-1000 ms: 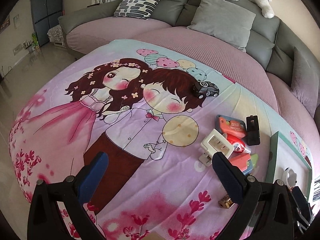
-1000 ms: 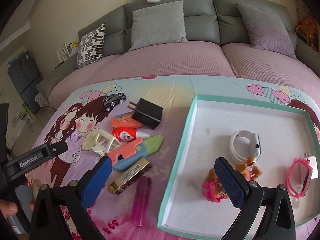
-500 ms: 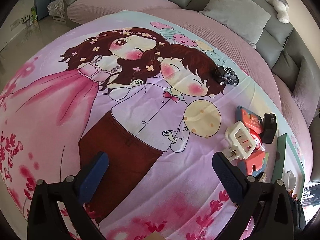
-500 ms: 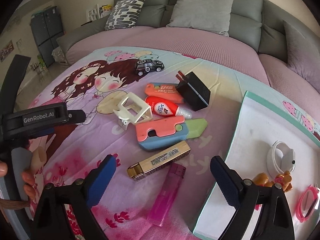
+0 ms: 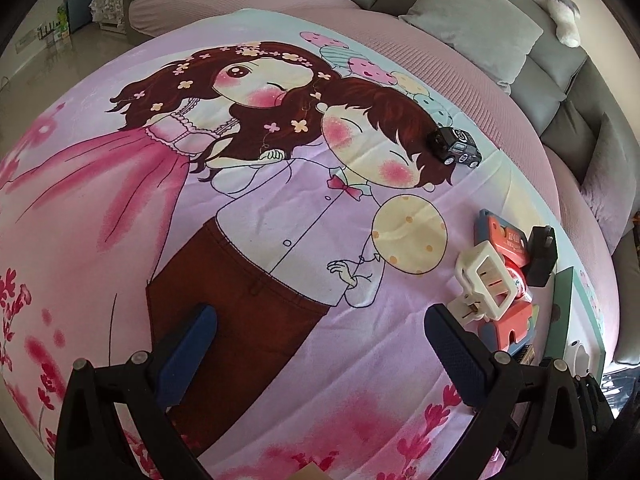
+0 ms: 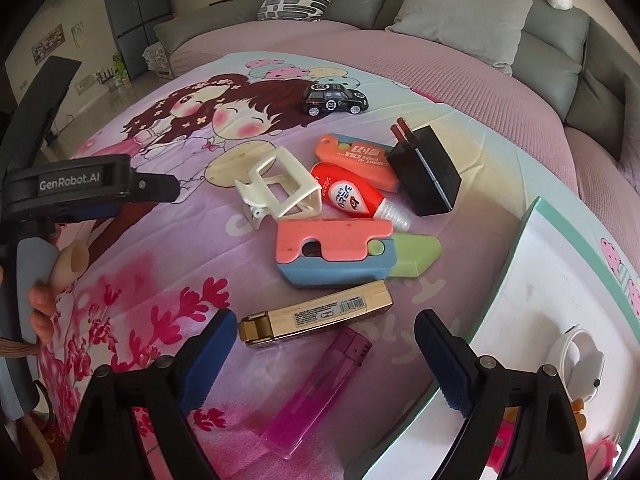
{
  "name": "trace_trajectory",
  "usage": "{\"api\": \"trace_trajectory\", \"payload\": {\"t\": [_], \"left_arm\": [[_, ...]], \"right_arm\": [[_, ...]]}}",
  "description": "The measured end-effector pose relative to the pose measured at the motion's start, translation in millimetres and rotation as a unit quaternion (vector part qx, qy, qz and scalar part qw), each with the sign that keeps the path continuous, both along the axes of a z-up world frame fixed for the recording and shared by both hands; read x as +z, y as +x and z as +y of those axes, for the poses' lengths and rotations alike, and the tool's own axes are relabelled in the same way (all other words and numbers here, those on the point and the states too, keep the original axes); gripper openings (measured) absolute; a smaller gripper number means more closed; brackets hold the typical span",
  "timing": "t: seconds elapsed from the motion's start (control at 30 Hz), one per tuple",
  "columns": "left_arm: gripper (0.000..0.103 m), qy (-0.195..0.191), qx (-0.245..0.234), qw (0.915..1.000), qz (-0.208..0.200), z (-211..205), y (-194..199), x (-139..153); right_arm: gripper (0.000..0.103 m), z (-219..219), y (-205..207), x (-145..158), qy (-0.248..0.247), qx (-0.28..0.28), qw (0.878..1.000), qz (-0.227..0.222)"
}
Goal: Organize rigid objects
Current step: 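Move right tool to the gold rectangular box and close on it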
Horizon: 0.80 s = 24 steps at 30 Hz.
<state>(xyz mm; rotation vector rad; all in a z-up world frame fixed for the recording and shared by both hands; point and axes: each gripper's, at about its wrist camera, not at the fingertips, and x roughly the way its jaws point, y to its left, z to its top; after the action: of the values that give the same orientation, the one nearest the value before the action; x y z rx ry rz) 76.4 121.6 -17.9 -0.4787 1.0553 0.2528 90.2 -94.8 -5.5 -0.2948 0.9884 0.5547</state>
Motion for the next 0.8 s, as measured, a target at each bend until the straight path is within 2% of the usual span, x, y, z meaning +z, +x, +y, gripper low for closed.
{"api": "trace_trajectory", "payload": {"t": [0.13, 0.4, 0.6, 0.8], "left_arm": [[0.103, 0.003, -0.001, 1.0000, 0.003, -2.7, 2.3, -0.3], [0.103, 0.002, -0.012, 0.9999, 0.001, -8.2, 6.7, -0.6], [0.103, 0.005, -0.020, 0.9998, -0.008, -13.6, 9.3, 3.1], [0.103, 0.002, -0.042, 0.9986, -0.031, -24.7, 15.4, 8.7]], "right_arm": [[0.092, 3.8, -1.3, -3.7, -0.020, 0.029, 0.999, -0.005], [0.093, 5.7, 9.5, -10.2, -0.028, 0.038, 0.999, -0.008], [0.092, 6.5, 14.3, -11.3, -0.028, 0.028, 0.999, -0.012], [0.085, 3.8, 17.3, -9.1, -0.019, 0.005, 1.000, -0.016]]}}
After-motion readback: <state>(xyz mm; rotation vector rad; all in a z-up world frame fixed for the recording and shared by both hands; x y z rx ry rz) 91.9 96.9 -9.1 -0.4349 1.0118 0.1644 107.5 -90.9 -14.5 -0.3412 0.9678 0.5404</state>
